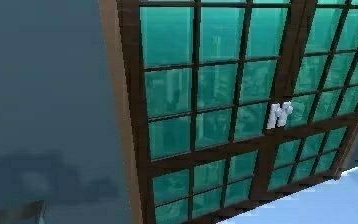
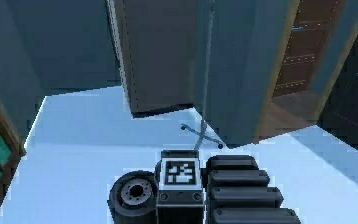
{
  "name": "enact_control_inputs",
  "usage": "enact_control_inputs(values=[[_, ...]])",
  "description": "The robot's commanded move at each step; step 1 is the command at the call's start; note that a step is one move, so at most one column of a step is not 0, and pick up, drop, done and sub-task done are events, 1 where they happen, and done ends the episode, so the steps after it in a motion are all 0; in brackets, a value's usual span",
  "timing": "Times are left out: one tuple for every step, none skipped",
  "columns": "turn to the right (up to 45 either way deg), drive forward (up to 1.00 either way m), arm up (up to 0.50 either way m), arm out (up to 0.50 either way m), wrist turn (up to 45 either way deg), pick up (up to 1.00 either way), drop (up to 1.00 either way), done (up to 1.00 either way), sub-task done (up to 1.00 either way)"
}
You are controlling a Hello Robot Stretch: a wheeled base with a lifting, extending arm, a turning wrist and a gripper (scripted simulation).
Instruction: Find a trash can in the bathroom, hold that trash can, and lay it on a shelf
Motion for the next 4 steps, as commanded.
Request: enact_control_inputs(values=[[-45.0, 0.00, 0.00, 0.00, 0.0, 0.00, 0.00, 0.00, 0.00], [-45.0, 0.00, 0.00, 0.00, 0.0, 0.00, 0.00, 0.00, 0.00], [-9.0, 0.00, 0.00, 0.00, 0.0, 0.00, 0.00, 0.00, 0.00], [45.0, 0.00, 0.00, 0.00, 0.0, 0.00, 0.00, 0.00, 0.00]])
